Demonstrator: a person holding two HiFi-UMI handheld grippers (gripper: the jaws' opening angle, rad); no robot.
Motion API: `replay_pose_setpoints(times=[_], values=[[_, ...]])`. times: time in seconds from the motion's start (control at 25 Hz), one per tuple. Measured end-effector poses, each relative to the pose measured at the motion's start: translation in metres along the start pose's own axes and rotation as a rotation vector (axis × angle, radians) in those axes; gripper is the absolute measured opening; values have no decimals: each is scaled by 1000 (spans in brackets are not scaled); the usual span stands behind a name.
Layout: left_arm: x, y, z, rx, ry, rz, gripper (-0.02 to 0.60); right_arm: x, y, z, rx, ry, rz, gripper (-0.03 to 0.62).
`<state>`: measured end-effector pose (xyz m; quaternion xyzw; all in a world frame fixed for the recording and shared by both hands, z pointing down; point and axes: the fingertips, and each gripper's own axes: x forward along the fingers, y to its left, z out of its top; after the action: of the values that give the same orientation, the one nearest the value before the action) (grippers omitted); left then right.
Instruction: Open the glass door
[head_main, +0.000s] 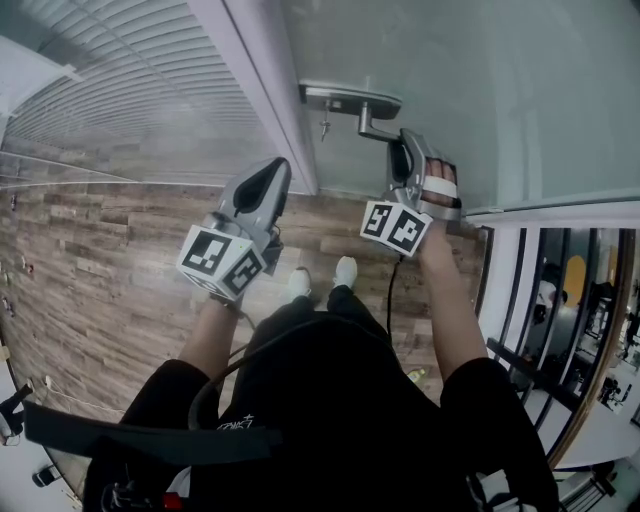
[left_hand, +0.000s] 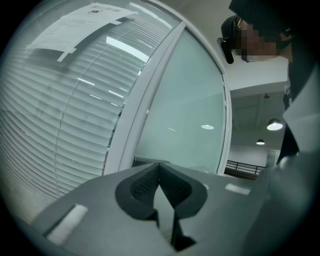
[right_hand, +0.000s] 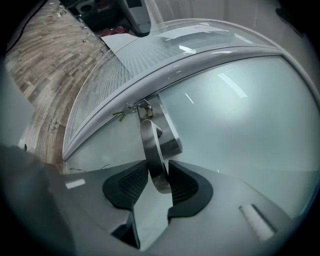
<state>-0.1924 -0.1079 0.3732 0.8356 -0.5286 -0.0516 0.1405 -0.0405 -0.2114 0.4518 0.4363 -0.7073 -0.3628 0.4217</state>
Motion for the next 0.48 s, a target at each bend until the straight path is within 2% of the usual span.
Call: replay_pose_setpoints(times=[0.24, 0.48], values=[[-7, 0, -9, 6, 9, 3, 2, 1, 12, -8, 142, 11, 35, 127], [-8, 5, -3, 6, 11, -2, 2, 6, 13, -6, 276, 43, 63, 129]])
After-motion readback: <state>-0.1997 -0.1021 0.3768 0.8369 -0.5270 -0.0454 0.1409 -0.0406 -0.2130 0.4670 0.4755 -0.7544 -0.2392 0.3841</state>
